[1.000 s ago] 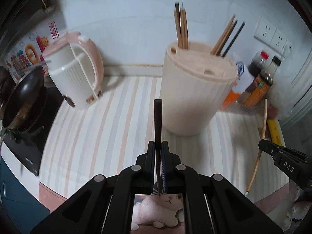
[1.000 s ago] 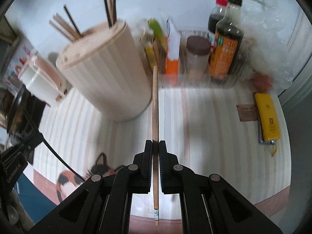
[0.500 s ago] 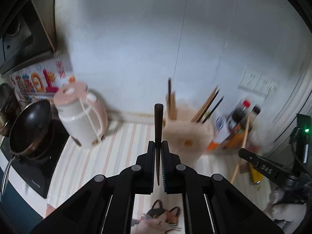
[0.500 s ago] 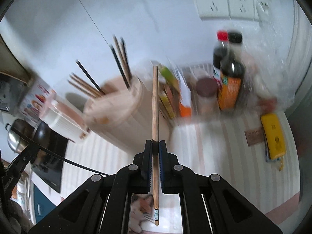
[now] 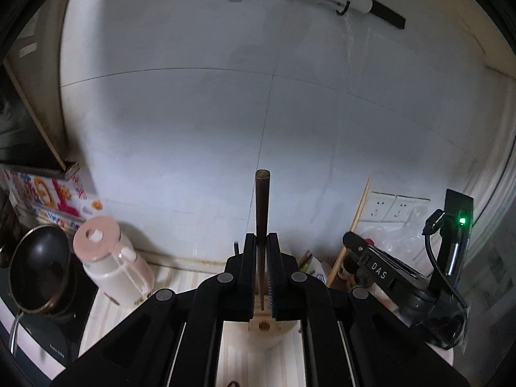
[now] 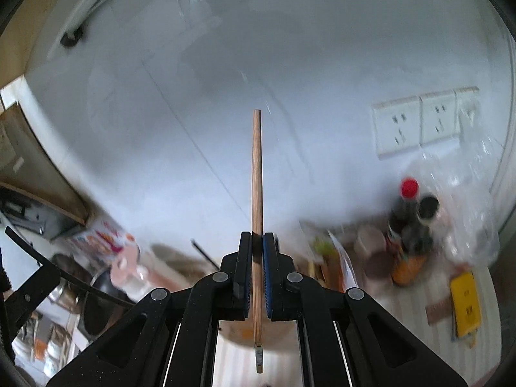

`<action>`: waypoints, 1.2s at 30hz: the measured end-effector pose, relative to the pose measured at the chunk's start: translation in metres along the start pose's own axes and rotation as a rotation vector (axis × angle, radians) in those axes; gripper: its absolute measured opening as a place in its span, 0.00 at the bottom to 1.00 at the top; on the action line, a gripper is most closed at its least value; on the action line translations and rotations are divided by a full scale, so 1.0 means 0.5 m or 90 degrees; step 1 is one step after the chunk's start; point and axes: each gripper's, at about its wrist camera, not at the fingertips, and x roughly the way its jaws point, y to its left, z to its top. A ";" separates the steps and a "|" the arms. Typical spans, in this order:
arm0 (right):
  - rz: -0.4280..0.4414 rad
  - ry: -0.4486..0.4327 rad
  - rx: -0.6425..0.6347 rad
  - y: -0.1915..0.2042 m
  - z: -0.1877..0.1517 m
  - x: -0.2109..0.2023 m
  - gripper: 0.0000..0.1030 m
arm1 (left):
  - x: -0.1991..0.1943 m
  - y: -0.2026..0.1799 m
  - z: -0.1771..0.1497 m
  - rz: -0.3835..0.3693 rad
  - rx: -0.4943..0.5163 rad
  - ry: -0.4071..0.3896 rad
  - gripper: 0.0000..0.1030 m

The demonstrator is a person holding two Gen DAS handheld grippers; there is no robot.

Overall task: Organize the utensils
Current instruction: 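Open both grippers to drop the chopsticks into the holder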

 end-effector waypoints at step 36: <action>-0.149 0.033 -0.117 0.005 -0.082 0.060 0.74 | 0.165 0.100 -0.115 0.173 0.022 0.115 1.00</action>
